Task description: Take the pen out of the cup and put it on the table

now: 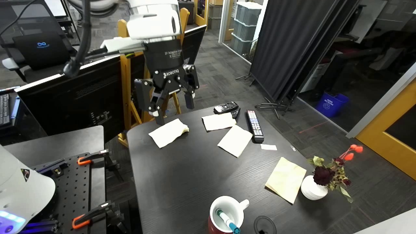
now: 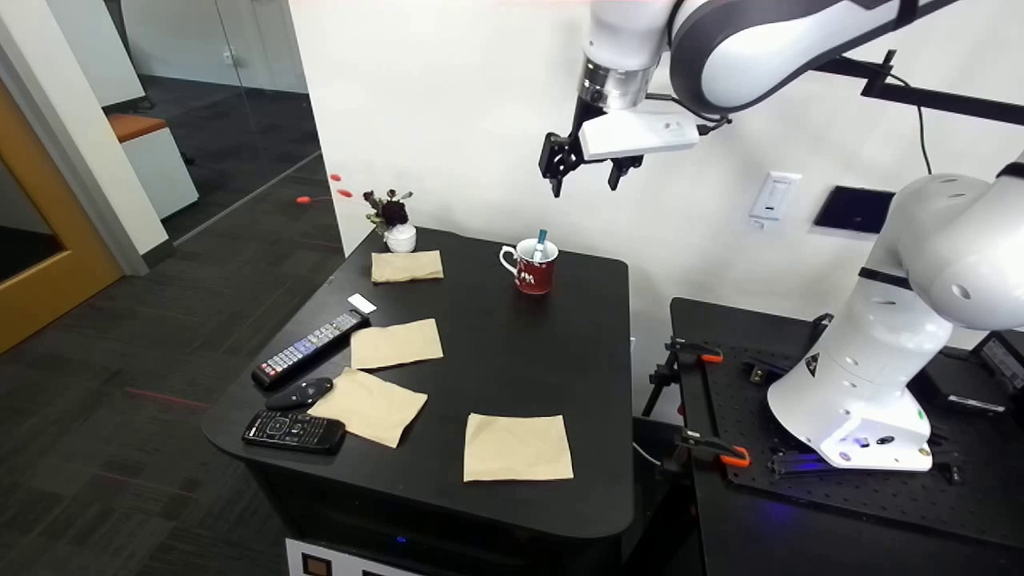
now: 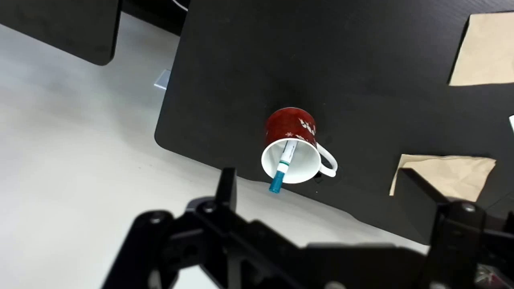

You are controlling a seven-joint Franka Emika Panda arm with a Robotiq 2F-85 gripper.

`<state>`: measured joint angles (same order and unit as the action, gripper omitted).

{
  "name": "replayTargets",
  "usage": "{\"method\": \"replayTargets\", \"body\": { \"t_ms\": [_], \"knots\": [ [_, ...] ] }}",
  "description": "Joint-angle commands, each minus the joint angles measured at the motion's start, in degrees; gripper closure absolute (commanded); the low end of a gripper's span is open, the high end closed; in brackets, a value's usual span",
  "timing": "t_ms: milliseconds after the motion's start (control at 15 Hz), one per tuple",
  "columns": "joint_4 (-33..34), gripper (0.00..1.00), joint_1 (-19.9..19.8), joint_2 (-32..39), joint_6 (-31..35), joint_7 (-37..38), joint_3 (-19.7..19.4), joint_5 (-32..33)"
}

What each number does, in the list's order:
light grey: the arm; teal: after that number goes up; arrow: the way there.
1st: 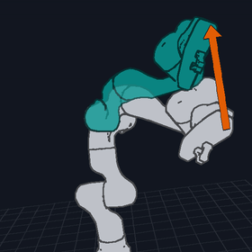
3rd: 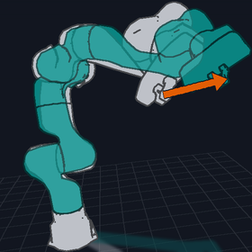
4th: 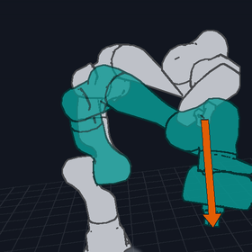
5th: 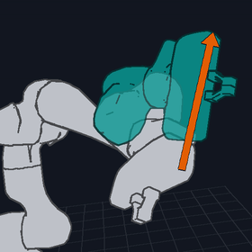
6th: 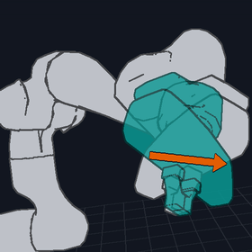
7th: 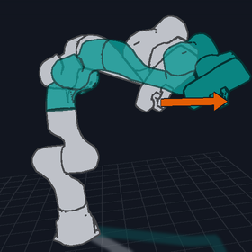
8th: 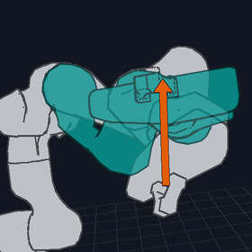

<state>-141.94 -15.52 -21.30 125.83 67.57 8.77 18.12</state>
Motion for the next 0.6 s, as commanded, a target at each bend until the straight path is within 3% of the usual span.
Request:
{"method": "replayTargets", "body": {
  "t_ms": [0,533],
  "knots": [
    [2.8,0.0,-0.3,5.8,2.0,8.5,-2.4,2.8],
    [5.0,0.0,0.0,13.9,9.0,24.9,-8.7,12.8]
  ]
}}
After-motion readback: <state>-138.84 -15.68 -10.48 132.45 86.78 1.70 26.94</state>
